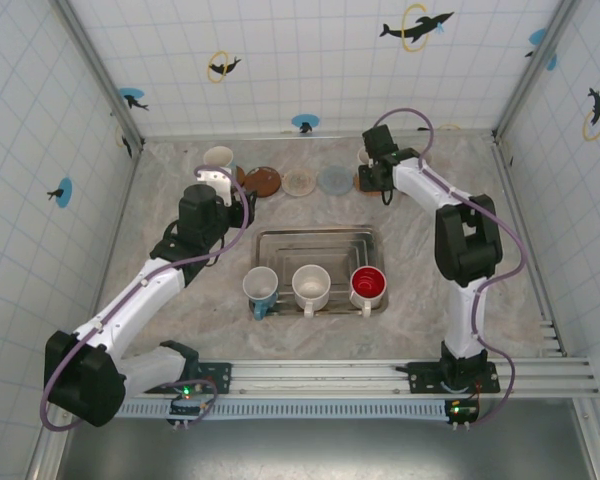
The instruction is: Place the cup by the coaster
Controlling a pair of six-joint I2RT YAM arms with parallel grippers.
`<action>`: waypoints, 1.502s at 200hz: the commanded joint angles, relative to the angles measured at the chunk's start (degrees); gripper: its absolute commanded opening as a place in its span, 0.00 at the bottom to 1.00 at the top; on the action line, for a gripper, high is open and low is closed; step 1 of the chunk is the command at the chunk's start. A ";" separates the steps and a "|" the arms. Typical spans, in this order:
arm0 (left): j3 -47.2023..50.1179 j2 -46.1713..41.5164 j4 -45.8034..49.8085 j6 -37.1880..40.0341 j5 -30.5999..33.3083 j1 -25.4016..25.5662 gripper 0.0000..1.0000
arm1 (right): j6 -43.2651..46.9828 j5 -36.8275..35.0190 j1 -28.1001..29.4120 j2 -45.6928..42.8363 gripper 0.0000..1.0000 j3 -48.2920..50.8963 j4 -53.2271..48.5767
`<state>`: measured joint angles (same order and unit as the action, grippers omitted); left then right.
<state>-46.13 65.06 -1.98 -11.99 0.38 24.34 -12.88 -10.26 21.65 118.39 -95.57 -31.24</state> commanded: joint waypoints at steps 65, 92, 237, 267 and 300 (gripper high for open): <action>-1.84 0.40 -1.19 -0.05 -0.91 0.24 0.59 | 0.72 0.42 -0.62 1.93 0.00 -5.93 0.59; -1.89 0.33 -1.19 -0.05 -0.91 0.20 0.60 | 1.00 0.34 -0.82 2.41 0.00 -6.71 0.09; -1.87 0.33 -1.01 0.04 -0.82 0.19 0.59 | 1.30 1.63 -1.77 4.30 0.00 -8.58 -1.19; -1.91 0.33 -1.01 0.04 -0.82 0.19 0.59 | 1.20 1.57 -1.79 4.66 0.00 -8.61 -1.19; -1.94 0.40 -1.10 0.12 -0.75 0.23 0.59 | 1.28 1.47 -1.93 5.05 0.00 -8.93 -1.42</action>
<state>-46.24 65.06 -2.00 -11.99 0.40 24.34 -11.94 -8.71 20.12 122.91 -100.09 -33.61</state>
